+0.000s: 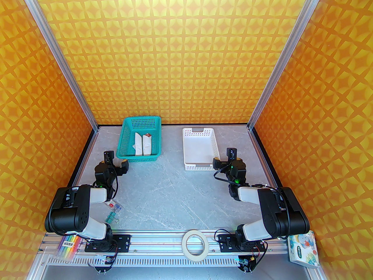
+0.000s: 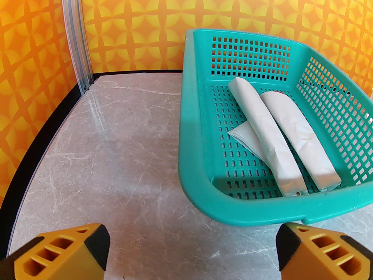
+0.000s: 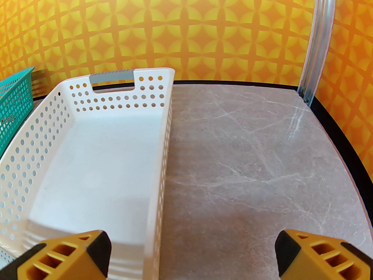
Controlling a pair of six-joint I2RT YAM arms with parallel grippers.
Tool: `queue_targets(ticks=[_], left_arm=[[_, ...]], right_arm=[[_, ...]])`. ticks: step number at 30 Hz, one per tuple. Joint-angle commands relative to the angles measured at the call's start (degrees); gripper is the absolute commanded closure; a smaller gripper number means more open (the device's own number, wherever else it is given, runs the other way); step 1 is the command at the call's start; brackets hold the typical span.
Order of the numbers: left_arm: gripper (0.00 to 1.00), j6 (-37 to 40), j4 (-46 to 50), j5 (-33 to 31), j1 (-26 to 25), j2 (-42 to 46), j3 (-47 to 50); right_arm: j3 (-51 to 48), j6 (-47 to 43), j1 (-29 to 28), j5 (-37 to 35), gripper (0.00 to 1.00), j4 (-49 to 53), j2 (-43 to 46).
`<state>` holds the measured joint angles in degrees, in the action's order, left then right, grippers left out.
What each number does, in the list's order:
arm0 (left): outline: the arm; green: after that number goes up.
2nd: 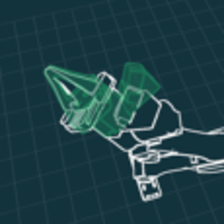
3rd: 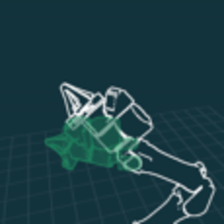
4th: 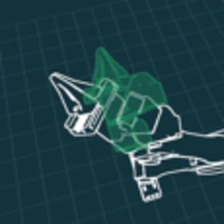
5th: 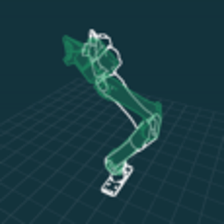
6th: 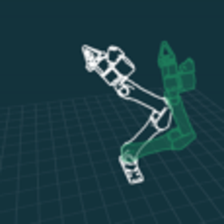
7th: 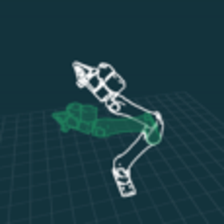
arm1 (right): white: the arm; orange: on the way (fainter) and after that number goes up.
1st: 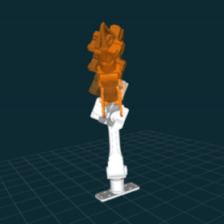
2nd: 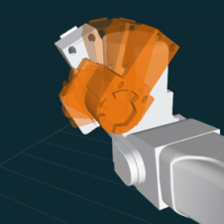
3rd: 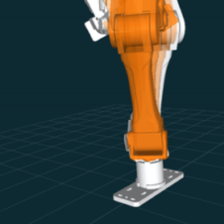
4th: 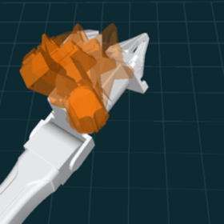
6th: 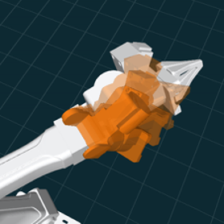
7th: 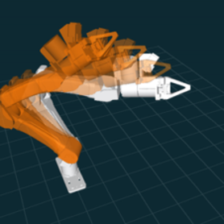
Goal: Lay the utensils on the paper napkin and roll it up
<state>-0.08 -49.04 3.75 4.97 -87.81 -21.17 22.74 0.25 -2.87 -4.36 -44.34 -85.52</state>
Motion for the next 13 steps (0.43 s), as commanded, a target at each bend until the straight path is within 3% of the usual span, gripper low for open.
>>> queue_targets(ticks=[1, 13], left_arm=[[0.01, 0.84, 0.92, 0.56, -0.32, -0.17, -1.39], [0.01, 0.82, 0.95, 0.56, -0.32, -0.16, -1.38]], right_arm=[[1.00, -0.95, -0.19, 0.97, 0.01, 0.94, -0.36], [1.10, -1.13, -0.63, 0.25, 0.01, 1.05, -0.48]])
